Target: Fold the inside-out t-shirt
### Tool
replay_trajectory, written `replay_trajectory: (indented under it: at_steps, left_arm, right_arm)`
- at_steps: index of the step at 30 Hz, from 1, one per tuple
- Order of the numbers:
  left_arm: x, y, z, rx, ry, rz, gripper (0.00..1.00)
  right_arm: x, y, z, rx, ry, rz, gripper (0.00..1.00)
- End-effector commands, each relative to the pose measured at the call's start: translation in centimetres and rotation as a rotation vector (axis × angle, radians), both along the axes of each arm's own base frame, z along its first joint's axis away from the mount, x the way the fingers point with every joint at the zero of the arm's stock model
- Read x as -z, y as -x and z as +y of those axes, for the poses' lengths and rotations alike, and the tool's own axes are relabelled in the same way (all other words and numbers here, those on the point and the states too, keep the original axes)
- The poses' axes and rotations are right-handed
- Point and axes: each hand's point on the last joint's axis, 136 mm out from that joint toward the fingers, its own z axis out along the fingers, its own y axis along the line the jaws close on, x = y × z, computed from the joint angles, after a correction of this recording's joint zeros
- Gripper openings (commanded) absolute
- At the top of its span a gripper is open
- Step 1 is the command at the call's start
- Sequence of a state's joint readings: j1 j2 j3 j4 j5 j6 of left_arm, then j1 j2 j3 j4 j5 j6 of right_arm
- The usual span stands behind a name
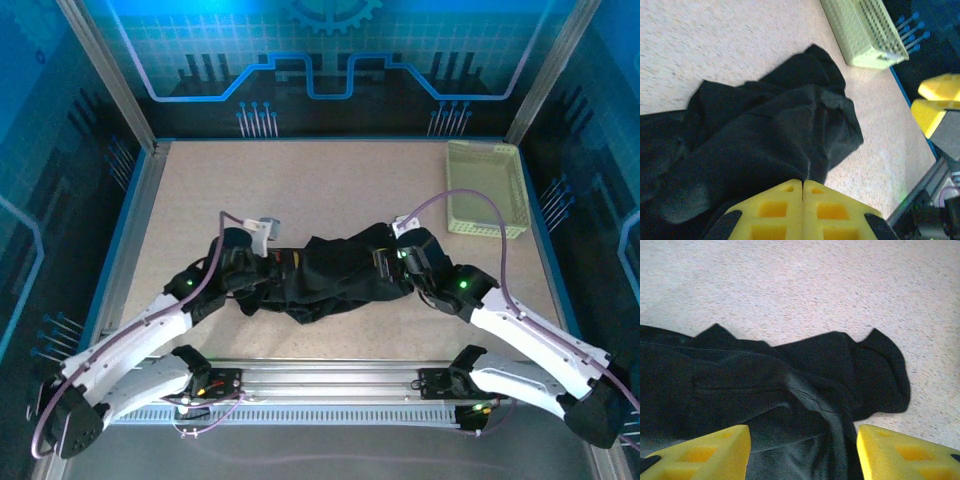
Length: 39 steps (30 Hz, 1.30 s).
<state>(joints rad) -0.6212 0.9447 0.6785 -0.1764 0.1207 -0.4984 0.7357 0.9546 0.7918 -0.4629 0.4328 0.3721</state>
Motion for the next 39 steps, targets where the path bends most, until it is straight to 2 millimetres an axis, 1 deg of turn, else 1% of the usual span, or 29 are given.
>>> replay_trajectory:
  at_steps: [1, 3, 4, 6, 7, 9, 11, 12, 14, 15, 16, 17, 18, 20, 22, 24, 26, 27, 29, 30, 33, 35, 37, 39]
  left_arm:
    - [-2.6, 0.0, -1.5, 0.055, -0.017, -0.097, 0.0]
    - [-2.5, 0.4, -2.7, 0.102, -0.044, -0.098, 0.0]
    - [-2.2, 0.7, -3.3, 0.125, -0.055, -0.09, 0.0]
    - [-1.1, 1.7, -5.0, 0.197, -0.072, -0.064, 0.0]
    - [-0.5, 2.1, -5.8, 0.223, -0.076, -0.051, 0.01]
    - [1.7, 2.8, -7.5, 0.257, -0.092, 0.004, 0.05]
    - [3.4, 3.8, -9.7, 0.32, -0.093, 0.058, 0.07]
    - [4.3, 4.5, -10.7, 0.352, -0.113, 0.077, 0.08]
    - [5.1, 5.7, -12.3, 0.412, -0.14, 0.085, 0.14]
    - [5.3, 6.1, -12.5, 0.426, -0.142, 0.084, 0.2]
    - [5.2, 6.2, -12.3, 0.415, -0.134, 0.078, 0.26]
    - [5.1, 6.0, -11.6, 0.381, -0.13, 0.059, 0.37]
    - [4.9, 5.5, -10.3, 0.324, -0.134, 0.029, 0.45]
    - [4.3, 4.8, -7.7, 0.226, -0.135, -0.009, 0.54]
    - [3.7, 4.2, -4.5, 0.123, -0.119, -0.019, 0.59]
    - [3.4, 3.4, -0.3, -0.017, -0.098, -0.021, 0.63]
    - [3.4, 3.1, 3.5, -0.142, -0.079, -0.013, 0.66]
    - [3.5, 3.0, 5.5, -0.212, -0.073, -0.006, 0.68]
    - [4.5, 2.9, 9.0, -0.341, -0.093, 0.035, 0.71]
    - [5.2, 2.9, 10.5, -0.396, -0.111, 0.068, 0.71]
    - [7.7, 2.9, 13.5, -0.528, -0.162, 0.195, 0.71]
    - [9.1, 2.8, 14.8, -0.591, -0.184, 0.26, 0.7]
    - [10.1, 2.7, 15.9, -0.643, -0.193, 0.311, 0.72]
    - [10.8, 2.4, 16.3, -0.672, -0.181, 0.351, 0.74]
  right_arm:
    - [1.5, 0.2, 0.5, -0.007, 0.009, 0.061, 0.62]
    - [2.5, 0.3, 1.3, -0.033, -0.009, 0.093, 0.63]
    - [2.7, 0.4, 1.8, -0.048, -0.033, 0.103, 0.64]
    - [2.9, 0.3, 2.3, -0.036, -0.076, 0.116, 0.64]
    - [3.0, 0.1, 2.0, -0.012, -0.078, 0.117, 0.64]
    - [3.6, -0.5, 0.1, 0.096, -0.054, 0.139, 0.65]
    - [4.2, -0.9, -1.3, 0.171, -0.048, 0.16, 0.65]
    - [4.5, -1.0, -1.5, 0.183, -0.059, 0.173, 0.65]
    - [4.8, -1.0, -1.5, 0.182, -0.096, 0.188, 0.65]
    - [4.7, -1.0, -1.5, 0.18, -0.107, 0.191, 0.65]
    - [4.8, -0.9, -1.4, 0.175, -0.111, 0.192, 0.65]
    - [4.7, -0.9, -1.3, 0.168, -0.114, 0.195, 0.65]
    - [4.7, -0.8, -1.1, 0.153, -0.12, 0.197, 0.65]
    - [4.7, -0.5, -0.3, 0.108, -0.137, 0.201, 0.65]
    - [4.9, 0.0, 0.8, 0.046, -0.15, 0.204, 0.66]
    - [5.2, 0.8, 2.2, -0.025, -0.145, 0.2, 0.67]
    - [5.3, 1.8, 3.6, -0.091, -0.119, 0.184, 0.68]
    - [5.2, 2.5, 4.6, -0.135, -0.103, 0.172, 0.68]
    - [5.1, 3.8, 6.4, -0.205, -0.07, 0.151, 0.69]
    - [5.0, 4.3, 7.3, -0.237, -0.058, 0.142, 0.7]
    - [5.3, 5.8, 9.6, -0.305, -0.008, 0.14, 0.73]
    - [5.3, 6.5, 11.0, -0.333, 0.031, 0.137, 0.75]
    - [5.3, 6.8, 12.0, -0.336, 0.094, 0.119, 0.79]
    - [5.3, 6.8, 12.9, -0.323, 0.142, 0.119, 0.83]
